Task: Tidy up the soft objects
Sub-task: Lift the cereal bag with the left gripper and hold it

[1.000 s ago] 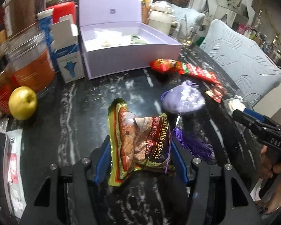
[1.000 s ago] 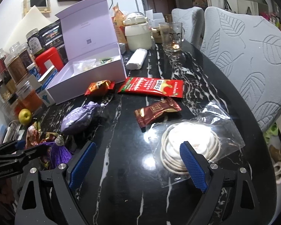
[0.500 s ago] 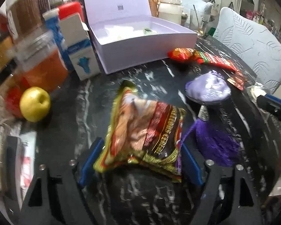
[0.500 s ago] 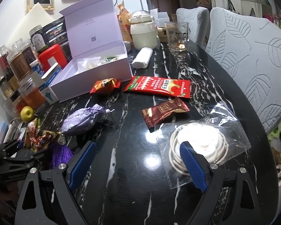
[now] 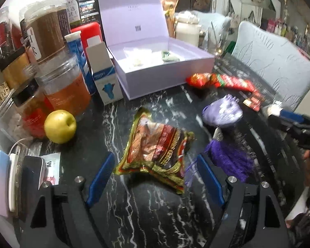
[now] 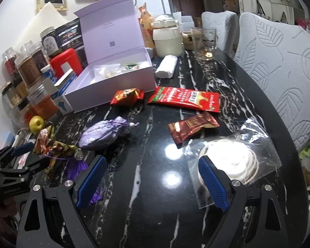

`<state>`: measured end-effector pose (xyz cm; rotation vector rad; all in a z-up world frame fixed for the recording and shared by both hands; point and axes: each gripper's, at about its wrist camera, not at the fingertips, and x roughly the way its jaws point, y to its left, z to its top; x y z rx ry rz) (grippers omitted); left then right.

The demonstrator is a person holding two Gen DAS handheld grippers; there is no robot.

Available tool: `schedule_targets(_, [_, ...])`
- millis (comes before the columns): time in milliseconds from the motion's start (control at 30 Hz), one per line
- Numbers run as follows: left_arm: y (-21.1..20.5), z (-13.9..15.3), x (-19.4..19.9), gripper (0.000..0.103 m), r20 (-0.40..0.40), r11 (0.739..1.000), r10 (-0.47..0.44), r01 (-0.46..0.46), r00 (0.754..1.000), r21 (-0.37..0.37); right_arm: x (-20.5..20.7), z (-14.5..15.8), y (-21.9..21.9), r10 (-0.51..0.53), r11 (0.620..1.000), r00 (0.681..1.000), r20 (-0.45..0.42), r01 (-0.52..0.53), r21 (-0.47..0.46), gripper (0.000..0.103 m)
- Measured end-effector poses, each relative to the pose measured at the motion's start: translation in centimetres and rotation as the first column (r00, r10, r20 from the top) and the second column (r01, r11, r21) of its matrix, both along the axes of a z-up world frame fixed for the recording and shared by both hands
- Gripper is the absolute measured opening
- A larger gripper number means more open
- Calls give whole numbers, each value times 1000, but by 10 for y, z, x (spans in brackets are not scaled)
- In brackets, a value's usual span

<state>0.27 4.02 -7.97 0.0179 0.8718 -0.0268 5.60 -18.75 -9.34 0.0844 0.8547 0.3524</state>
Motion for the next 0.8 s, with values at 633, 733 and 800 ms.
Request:
schedule_targets(633, [9, -36, 36, 82, -59, 994, 5, -12, 998, -112, 2, 3, 3, -48, 998, 999, 2, 48, -45, 92])
schedule_targets(733, [6, -38, 40, 80, -60, 995, 0, -6, 998, -97, 6, 0, -1, -64, 997, 998, -13, 63, -48, 92])
schedule_targets(800, [2, -37, 41, 68, -53, 995, -19, 14, 998, -102, 9, -1, -2, -73, 996, 997, -20, 71, -51, 92])
